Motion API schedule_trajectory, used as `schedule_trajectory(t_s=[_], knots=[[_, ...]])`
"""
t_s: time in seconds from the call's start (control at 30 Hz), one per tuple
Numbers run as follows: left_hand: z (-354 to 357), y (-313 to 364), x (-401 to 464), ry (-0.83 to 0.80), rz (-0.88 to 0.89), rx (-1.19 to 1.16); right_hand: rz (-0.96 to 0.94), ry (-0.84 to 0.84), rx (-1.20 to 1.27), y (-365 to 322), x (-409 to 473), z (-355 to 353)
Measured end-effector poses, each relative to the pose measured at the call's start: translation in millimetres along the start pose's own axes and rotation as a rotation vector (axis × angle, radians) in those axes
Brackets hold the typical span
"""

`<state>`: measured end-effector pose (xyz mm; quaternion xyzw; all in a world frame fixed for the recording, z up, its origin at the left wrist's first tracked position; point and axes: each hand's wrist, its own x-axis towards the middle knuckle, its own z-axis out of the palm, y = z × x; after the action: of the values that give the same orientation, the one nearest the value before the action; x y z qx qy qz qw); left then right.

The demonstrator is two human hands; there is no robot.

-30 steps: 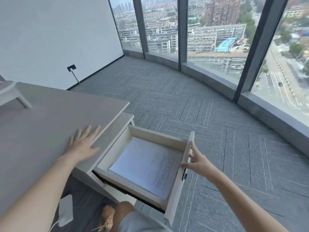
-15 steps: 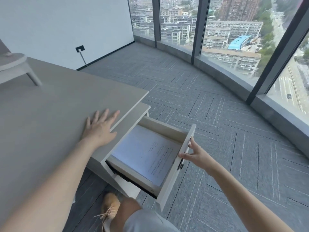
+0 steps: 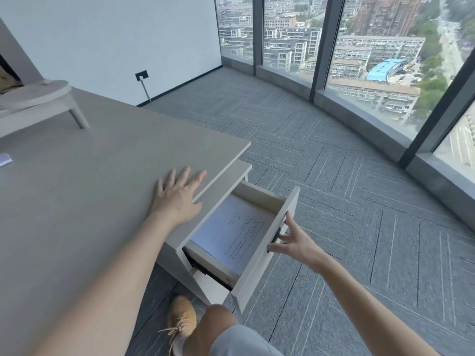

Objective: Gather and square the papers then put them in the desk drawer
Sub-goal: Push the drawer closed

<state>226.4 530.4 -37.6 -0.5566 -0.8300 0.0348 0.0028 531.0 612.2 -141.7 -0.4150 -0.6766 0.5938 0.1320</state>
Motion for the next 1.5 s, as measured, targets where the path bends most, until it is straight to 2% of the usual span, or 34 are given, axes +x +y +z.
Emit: schedule_trajectory(t_s=[0.73, 0.93, 1.5], knots=[[2, 1, -1, 0.004, -0.003, -0.017, -0.054, 0.051, -0.06, -28, 85, 62], [2, 0, -2, 0.011, -0.003, -0.036, -0.061, 0.049, 0.022, -24, 103, 78], [0, 2, -3, 0.014, -0.004, -0.039, -0.079, 0.117, -0.037, -42, 129, 103]])
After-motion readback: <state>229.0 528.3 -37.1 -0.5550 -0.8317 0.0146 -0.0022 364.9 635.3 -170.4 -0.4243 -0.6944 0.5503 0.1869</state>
